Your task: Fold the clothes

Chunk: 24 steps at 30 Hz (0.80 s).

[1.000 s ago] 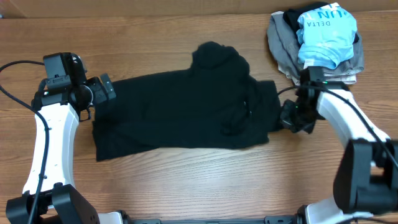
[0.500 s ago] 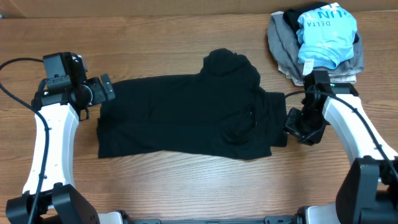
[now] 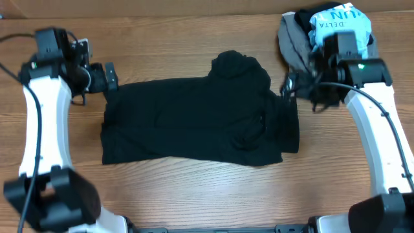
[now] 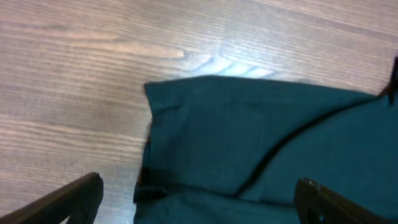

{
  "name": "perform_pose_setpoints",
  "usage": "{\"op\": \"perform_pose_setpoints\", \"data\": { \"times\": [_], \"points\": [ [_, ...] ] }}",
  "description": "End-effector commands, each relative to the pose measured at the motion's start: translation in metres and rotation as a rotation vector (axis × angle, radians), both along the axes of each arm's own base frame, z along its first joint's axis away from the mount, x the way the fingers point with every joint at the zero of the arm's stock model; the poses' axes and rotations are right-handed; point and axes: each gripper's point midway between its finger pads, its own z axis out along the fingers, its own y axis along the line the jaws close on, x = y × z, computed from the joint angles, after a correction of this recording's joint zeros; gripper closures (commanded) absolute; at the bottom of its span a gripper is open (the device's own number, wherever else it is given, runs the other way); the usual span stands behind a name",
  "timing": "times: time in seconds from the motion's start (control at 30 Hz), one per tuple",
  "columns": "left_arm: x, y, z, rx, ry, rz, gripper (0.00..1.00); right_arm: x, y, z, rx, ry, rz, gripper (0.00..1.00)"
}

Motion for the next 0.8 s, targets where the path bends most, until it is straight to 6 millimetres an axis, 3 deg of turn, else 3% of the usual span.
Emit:
{"op": "perform_pose_setpoints", "data": {
  "times": [0.0,0.13,0.27,0.47,0.77],
  "points": [
    [0.026,-0.002,0.000,-0.006,0.022,-0.091,0.00,0.026,0.020,0.045,0.004,-0.188,0.103,0.00],
    [0.048,0.004,-0.019,-0.012,0.074,-0.092,0.00,0.060,0.046,0.057,0.036,-0.316,0.201,0.00],
    [0.061,0.007,-0.050,-0.024,0.118,-0.094,0.00,0.083,0.064,0.037,0.034,-0.332,0.262,0.00],
    [0.074,0.006,-0.089,-0.010,0.145,-0.166,0.00,0.105,0.085,-0.002,0.005,-0.313,0.325,0.00],
    [0.079,0.011,-0.132,0.038,0.205,-0.181,0.06,0.121,0.093,-0.019,-0.002,-0.328,0.336,0.00]
  ]
}}
